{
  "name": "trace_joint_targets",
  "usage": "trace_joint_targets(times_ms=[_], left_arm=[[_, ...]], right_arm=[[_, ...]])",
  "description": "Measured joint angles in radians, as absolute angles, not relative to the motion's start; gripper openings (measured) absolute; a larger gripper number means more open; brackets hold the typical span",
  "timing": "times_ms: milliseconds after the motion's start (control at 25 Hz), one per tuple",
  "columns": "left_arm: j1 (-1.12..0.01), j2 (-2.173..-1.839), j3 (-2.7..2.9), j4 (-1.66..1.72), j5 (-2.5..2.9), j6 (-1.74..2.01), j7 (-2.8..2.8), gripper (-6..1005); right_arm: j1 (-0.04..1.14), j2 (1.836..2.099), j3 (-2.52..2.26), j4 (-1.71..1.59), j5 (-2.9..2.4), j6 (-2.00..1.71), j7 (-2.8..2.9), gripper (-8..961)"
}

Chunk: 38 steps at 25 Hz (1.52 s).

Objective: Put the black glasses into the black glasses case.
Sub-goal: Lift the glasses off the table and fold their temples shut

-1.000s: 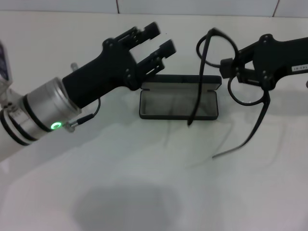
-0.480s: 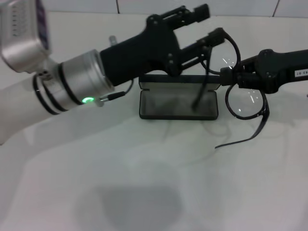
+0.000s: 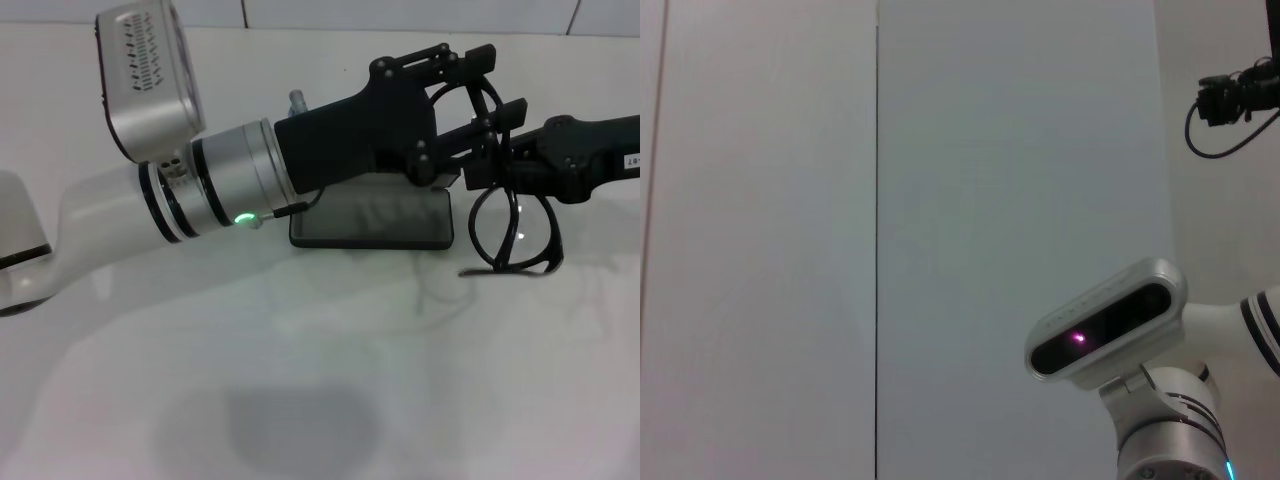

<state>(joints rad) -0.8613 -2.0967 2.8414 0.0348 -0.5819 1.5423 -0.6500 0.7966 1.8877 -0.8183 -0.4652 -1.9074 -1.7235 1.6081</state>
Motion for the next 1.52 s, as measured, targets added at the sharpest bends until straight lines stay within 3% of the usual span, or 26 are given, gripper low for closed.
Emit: trace_joint_targets(times_ms=[520,920,1040,1280,1520], left_arm=[[-0.828,-2.095,2.829,0.103,-0.589,1.571,-0.477,563],[-0.749,-2.080,2.722,0.015,-0.593,1.721,-0.537,563],[-0.767,-2.083,2.751,-0.057,-0.569,1.717,-0.608,563],[-0.839,-2.089,2.842,-0.067,-0.495,1.709,-0.649,563],[-0.868,-2.089,2.843,-0.059,-0.423,1.705,-0.660,564]], right_arm=[[0.791,1.882,-0.791,-0.445,-1.893,-1.777,1.662,110],[0.706,1.880,-0.569,-0.503,-1.818,-1.785,1.608,110],[0.697,1.901,-0.564,-0.505,-1.708,-1.771,1.546,110],[0.723,1.969,-0.577,-0.532,-1.665,-1.648,1.478,110],[0.748,2.004,-0.621,-0.534,-1.663,-1.564,1.445,110]])
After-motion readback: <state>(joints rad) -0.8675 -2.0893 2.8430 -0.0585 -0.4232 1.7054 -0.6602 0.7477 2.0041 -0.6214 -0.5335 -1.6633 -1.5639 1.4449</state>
